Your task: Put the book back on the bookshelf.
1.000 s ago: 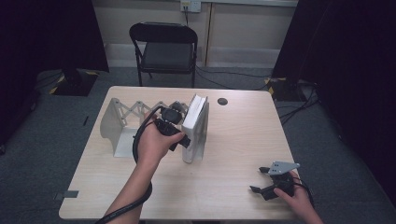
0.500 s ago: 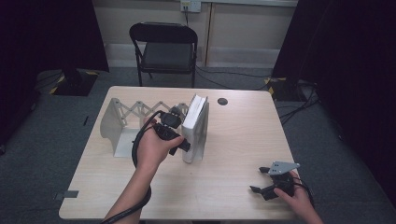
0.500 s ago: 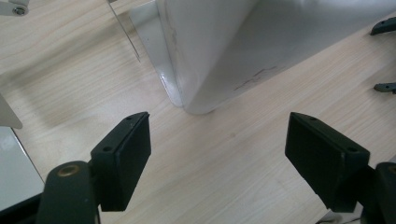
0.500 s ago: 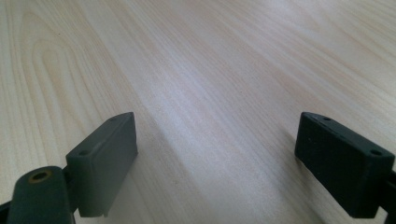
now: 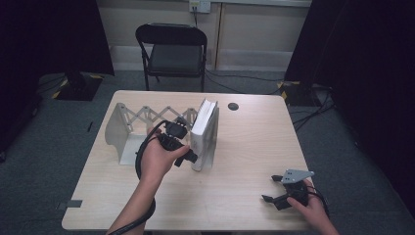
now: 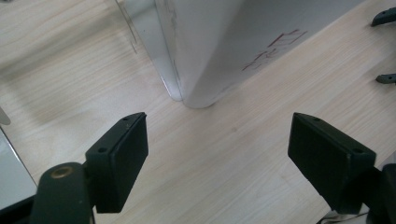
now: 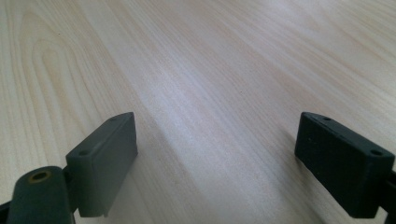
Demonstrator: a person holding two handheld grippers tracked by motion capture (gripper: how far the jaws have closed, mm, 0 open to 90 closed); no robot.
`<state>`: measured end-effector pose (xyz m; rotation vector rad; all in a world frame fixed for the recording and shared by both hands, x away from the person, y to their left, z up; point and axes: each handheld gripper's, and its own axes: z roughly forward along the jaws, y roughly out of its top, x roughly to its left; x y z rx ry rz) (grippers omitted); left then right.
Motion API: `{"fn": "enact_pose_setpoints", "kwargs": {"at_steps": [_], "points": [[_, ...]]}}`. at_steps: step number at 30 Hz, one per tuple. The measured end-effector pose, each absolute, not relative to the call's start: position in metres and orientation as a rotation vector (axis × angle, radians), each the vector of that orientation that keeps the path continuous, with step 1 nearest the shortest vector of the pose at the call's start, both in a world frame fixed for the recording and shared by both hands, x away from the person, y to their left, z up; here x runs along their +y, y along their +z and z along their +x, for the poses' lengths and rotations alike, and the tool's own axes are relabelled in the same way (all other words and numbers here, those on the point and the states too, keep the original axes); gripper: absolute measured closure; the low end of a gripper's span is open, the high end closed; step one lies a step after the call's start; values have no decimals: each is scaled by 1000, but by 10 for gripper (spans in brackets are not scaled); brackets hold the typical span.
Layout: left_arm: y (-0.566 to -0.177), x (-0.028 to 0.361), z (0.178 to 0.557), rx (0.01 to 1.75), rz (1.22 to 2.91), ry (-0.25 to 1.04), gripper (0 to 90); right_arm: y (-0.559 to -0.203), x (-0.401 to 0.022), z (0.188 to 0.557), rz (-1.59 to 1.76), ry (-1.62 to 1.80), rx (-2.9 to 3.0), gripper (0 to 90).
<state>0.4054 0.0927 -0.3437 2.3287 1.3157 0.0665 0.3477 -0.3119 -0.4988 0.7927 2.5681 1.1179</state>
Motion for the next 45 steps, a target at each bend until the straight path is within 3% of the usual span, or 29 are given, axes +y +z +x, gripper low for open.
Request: {"fn": "enact_pose_setpoints", "kwargs": {"at_steps": [45], "points": [[-368,126,393,1316,2301,0,196,-499,-312,348,790,1118,2571,124]]}}
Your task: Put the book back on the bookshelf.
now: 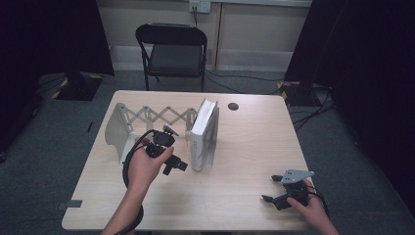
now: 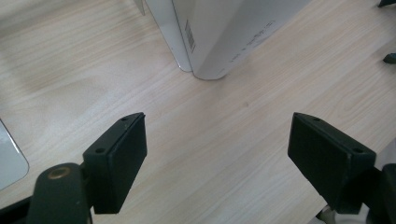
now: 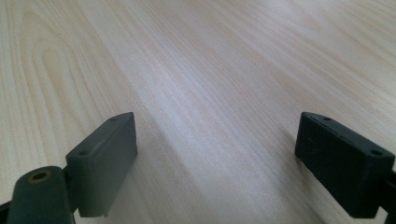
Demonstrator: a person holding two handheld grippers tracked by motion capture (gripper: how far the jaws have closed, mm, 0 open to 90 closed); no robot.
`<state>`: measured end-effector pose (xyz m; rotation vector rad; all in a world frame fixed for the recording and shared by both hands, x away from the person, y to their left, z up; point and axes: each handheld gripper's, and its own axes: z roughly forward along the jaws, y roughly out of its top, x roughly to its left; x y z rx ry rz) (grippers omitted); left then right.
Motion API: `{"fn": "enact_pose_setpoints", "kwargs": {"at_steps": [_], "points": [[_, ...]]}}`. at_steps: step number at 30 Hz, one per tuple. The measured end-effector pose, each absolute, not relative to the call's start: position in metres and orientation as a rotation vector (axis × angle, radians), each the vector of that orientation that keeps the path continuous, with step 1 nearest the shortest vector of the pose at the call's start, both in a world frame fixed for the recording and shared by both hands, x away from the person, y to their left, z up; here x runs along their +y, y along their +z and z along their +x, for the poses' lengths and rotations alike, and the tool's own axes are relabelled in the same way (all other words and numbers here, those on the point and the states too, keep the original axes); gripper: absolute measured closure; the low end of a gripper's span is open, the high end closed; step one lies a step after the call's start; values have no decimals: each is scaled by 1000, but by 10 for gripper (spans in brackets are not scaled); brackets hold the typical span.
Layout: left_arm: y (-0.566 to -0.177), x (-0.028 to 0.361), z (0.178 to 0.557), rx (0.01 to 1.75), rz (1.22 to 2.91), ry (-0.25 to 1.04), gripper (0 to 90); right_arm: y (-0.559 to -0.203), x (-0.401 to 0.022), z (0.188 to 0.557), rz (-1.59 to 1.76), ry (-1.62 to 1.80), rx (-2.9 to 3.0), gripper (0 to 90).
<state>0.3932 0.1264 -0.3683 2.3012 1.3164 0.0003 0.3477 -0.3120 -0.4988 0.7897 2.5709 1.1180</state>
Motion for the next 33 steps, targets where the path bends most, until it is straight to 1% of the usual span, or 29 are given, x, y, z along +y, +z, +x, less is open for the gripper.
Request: {"fn": "enact_pose_setpoints", "kwargs": {"at_steps": [33], "points": [[-389,151,391,1388,2296,-10,189,-499,-312,348,791,1118,2571,123]]}}
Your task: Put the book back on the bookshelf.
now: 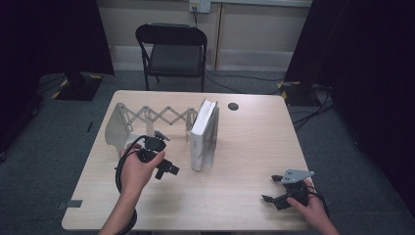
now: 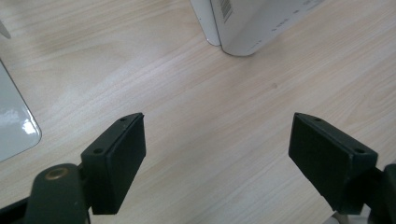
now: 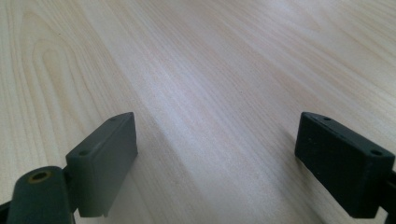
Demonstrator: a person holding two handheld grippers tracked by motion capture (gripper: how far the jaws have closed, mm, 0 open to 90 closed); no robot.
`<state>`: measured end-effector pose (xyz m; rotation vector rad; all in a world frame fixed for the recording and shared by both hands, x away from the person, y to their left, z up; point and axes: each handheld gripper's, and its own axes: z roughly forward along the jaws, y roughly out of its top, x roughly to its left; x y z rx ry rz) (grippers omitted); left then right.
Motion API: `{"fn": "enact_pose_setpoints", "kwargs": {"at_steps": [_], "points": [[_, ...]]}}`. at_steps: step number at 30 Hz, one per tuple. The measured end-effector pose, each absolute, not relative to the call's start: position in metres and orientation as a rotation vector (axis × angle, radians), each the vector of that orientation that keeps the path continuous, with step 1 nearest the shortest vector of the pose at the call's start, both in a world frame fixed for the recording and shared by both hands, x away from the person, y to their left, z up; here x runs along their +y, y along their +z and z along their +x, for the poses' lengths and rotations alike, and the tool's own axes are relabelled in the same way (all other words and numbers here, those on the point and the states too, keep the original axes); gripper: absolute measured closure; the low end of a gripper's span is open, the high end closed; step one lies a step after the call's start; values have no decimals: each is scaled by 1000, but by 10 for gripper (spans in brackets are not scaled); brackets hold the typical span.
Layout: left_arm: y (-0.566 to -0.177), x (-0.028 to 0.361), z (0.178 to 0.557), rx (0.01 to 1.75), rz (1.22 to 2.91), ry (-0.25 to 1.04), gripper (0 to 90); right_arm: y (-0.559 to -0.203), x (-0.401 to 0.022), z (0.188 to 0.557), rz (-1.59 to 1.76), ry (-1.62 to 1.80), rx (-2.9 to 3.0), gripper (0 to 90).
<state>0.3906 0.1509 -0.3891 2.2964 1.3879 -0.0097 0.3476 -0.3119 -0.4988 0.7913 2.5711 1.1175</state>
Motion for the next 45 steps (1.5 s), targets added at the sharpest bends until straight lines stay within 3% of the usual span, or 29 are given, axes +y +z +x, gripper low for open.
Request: {"fn": "enact_pose_setpoints", "kwargs": {"at_steps": [45], "points": [[-427,187,378,1466,2258,-22,188,-499,-312,348,789,1117,2572,124]]}}
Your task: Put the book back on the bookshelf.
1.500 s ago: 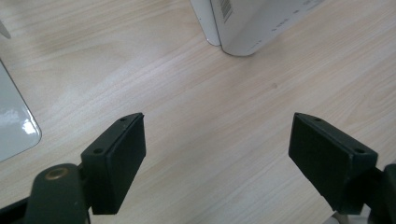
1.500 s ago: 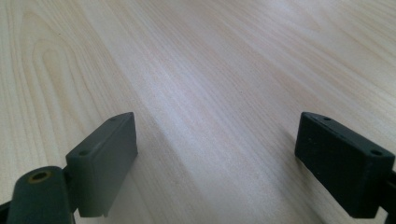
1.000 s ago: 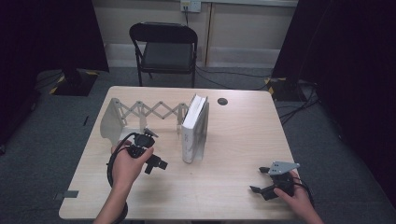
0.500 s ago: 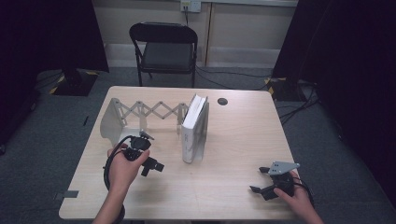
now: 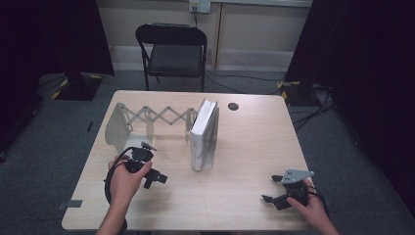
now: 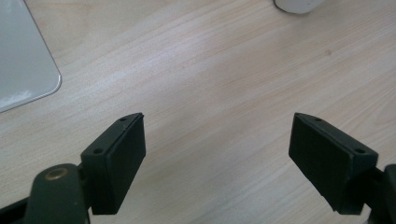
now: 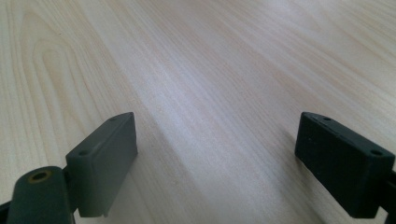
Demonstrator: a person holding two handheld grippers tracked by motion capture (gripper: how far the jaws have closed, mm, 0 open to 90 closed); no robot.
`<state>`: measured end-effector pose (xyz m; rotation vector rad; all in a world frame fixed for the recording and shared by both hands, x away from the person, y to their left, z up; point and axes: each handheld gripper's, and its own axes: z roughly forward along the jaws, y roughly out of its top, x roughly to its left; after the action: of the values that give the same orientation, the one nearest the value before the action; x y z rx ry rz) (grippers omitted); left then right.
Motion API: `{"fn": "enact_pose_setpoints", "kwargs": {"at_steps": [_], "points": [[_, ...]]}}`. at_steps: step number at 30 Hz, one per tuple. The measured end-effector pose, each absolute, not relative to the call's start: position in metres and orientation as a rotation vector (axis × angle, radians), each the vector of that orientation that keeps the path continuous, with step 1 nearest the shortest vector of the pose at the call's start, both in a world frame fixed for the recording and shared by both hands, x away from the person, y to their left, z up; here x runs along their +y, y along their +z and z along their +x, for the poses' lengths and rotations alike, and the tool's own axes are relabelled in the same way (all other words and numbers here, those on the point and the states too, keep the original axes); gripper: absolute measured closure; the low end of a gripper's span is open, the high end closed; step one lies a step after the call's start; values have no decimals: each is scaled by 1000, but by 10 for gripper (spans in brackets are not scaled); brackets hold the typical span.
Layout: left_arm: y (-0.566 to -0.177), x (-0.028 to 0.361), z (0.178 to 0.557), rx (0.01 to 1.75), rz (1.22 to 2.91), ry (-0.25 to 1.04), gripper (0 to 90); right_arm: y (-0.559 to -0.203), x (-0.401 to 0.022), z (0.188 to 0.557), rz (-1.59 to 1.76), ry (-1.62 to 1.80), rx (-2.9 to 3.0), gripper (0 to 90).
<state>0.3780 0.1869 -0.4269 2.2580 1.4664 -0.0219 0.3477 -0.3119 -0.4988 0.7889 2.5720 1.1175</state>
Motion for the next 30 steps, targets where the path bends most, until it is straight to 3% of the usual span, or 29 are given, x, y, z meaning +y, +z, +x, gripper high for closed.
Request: {"fn": "enact_pose_setpoints", "kwargs": {"at_steps": [30], "points": [[-461,210,373,1506,2245,-11,187,-499,-312,348,787,1118,2574,123]]}}
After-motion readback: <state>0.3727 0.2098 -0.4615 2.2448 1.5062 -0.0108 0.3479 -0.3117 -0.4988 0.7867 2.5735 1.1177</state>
